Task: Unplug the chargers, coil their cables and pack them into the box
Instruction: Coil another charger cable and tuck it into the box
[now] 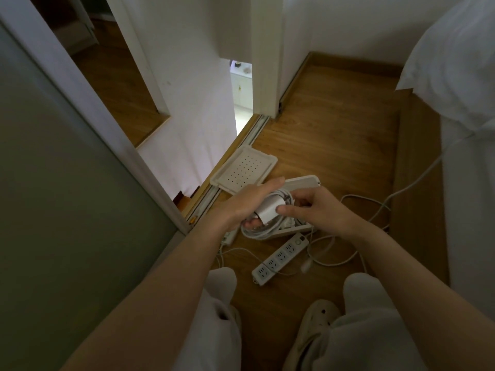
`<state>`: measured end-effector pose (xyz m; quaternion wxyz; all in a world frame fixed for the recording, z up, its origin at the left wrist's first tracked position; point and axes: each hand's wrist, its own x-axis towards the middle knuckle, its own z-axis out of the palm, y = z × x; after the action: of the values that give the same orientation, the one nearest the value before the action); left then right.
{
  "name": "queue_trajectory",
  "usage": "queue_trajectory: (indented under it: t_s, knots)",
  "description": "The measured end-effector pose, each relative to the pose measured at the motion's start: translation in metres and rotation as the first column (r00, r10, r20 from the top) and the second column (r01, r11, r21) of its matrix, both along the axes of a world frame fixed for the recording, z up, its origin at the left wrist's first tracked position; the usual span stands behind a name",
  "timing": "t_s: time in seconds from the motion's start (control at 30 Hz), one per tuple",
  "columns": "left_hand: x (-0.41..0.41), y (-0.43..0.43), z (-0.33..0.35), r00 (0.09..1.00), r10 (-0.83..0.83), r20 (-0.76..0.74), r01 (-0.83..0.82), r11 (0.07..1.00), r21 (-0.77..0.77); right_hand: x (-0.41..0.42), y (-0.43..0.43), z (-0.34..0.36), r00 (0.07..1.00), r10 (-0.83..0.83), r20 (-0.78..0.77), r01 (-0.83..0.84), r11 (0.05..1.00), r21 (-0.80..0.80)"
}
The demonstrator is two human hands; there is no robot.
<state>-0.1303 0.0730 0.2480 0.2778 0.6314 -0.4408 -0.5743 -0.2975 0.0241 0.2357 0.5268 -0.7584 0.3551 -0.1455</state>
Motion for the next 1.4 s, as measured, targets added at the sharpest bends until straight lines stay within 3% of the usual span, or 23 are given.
queue_trajectory:
  t_s: [0.27, 0.57, 0.77, 0.9, 1.0, 1.07, 1.17, 1.23, 1.3, 1.4]
  knots:
    - [0.008, 0.000, -0.004, 0.983, -0.072, -0.170, 0.080, 0.996, 0.039, -0.001, 0.005, -0.003, 0.989, 0.056, -0.138, -0.066, 0.996, -0.063]
    - [0.006, -0.004, -0.001, 0.943, 0.237, -0.235, -0.219, 0.971, 0.097, 0.003, 0.000, -0.004, 0.997, -0.077, -0.030, 0.079, 0.995, 0.054]
    - [-0.002, -0.005, 0.000, 0.927, 0.265, -0.264, -0.278, 0.960, -0.013, 0.003, 0.000, -0.003, 0.973, -0.217, 0.076, 0.205, 0.968, 0.143]
    - [-0.006, -0.005, 0.003, 0.923, 0.321, -0.214, -0.341, 0.938, -0.064, 0.001, -0.002, -0.002, 0.970, -0.227, 0.088, 0.215, 0.968, 0.129]
    - [-0.005, -0.006, 0.003, 0.885, 0.423, -0.194, -0.442, 0.894, -0.068, -0.004, -0.003, 0.000, 0.992, -0.128, 0.017, 0.127, 0.991, 0.047]
    - [0.000, -0.006, 0.001, 0.863, 0.483, -0.148, -0.495, 0.867, -0.055, -0.010, -0.003, -0.002, 0.988, -0.073, -0.137, 0.055, 0.990, -0.131]
    - [0.009, -0.006, -0.002, 0.825, 0.553, -0.116, -0.558, 0.830, -0.011, -0.015, -0.005, -0.012, 0.910, -0.159, -0.383, -0.076, 0.843, -0.532]
    - [0.013, -0.005, -0.002, 0.802, 0.584, -0.123, -0.587, 0.810, 0.015, -0.015, -0.005, -0.013, 0.864, -0.288, -0.413, -0.098, 0.708, -0.699]
    - [0.014, -0.005, -0.003, 0.797, 0.593, -0.112, -0.594, 0.804, 0.026, -0.011, -0.001, -0.010, 0.838, -0.391, -0.381, -0.038, 0.654, -0.756]
    - [0.016, -0.005, -0.006, 0.799, 0.598, -0.072, -0.598, 0.801, 0.016, -0.002, 0.006, -0.006, 0.825, -0.455, -0.336, 0.083, 0.685, -0.724]
